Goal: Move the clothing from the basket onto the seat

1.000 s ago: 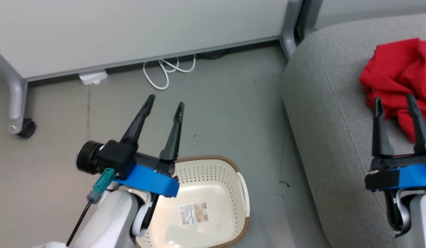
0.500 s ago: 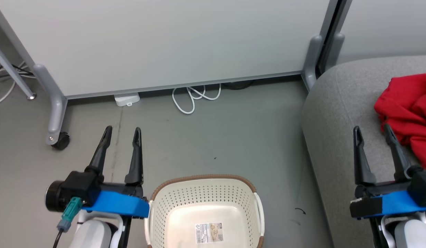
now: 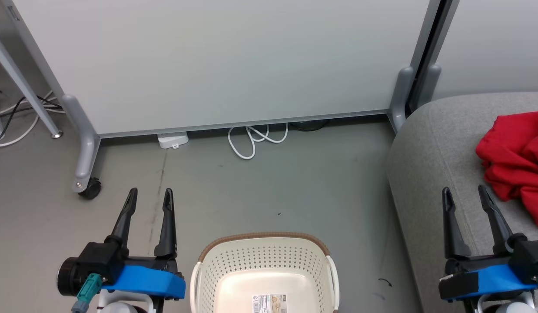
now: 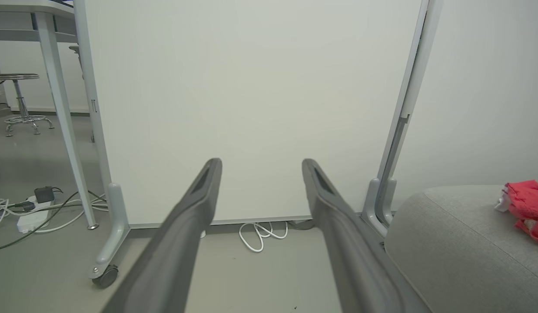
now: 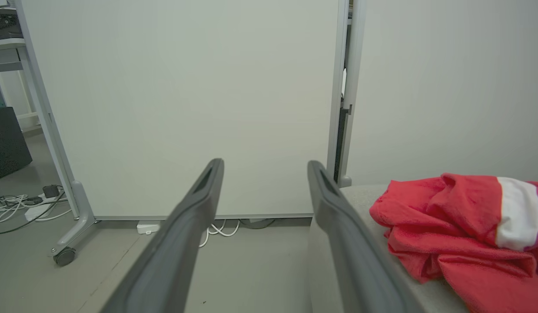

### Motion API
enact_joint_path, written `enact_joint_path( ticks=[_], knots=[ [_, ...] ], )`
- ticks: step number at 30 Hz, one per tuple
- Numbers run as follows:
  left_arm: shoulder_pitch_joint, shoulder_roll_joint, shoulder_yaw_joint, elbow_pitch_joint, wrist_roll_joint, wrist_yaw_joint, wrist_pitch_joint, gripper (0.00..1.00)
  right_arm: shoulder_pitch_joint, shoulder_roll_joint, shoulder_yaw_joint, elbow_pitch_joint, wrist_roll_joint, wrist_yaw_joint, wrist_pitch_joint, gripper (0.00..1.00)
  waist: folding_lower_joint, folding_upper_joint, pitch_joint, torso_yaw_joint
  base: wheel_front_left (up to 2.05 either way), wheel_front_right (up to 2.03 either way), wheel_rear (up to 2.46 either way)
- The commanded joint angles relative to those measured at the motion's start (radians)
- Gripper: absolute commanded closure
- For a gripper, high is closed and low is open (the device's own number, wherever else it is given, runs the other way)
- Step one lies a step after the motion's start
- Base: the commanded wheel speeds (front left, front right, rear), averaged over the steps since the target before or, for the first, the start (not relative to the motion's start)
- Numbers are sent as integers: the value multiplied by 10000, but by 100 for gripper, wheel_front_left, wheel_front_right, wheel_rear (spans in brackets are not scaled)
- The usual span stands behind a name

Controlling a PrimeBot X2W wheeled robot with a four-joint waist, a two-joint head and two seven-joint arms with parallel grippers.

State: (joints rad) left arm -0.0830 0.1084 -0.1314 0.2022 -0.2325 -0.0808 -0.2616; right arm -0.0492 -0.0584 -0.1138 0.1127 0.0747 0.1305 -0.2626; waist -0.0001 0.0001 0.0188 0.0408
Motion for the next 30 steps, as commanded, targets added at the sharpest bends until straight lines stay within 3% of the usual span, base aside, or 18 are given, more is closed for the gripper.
enact_joint_path(
  ticks=[1, 19, 20, 25, 30],
  knots=[
    [101, -52, 84, 14, 76, -74, -50, 0, 189, 31, -29, -8, 30, 5, -34, 0, 1, -1, -47, 37, 0, 0, 0],
    [318, -359, 579, 260, 570, -338, -50, 0, 392, 87, -45, 180, 292, 5, -34, 0, 1, -1, -328, 149, 0, 0, 0],
    [271, -355, 559, 256, 557, -330, 0, 100, 321, 65, -31, 170, 260, 0, 0, 100, 1, -1, -331, 149, 0, 0, 0],
    [620, -406, 560, 686, 472, -331, 84, 100, 412, 126, -36, 649, 353, 0, 81, 100, 1, -1, -334, 147, 0, 0, 0],
    [522, -417, 727, 700, -516, -343, 371, 100, 283, 122, -96, 754, 1388, 0, 397, 100, 1, -1, -327, 125, 0, 0, 0]
  ],
)
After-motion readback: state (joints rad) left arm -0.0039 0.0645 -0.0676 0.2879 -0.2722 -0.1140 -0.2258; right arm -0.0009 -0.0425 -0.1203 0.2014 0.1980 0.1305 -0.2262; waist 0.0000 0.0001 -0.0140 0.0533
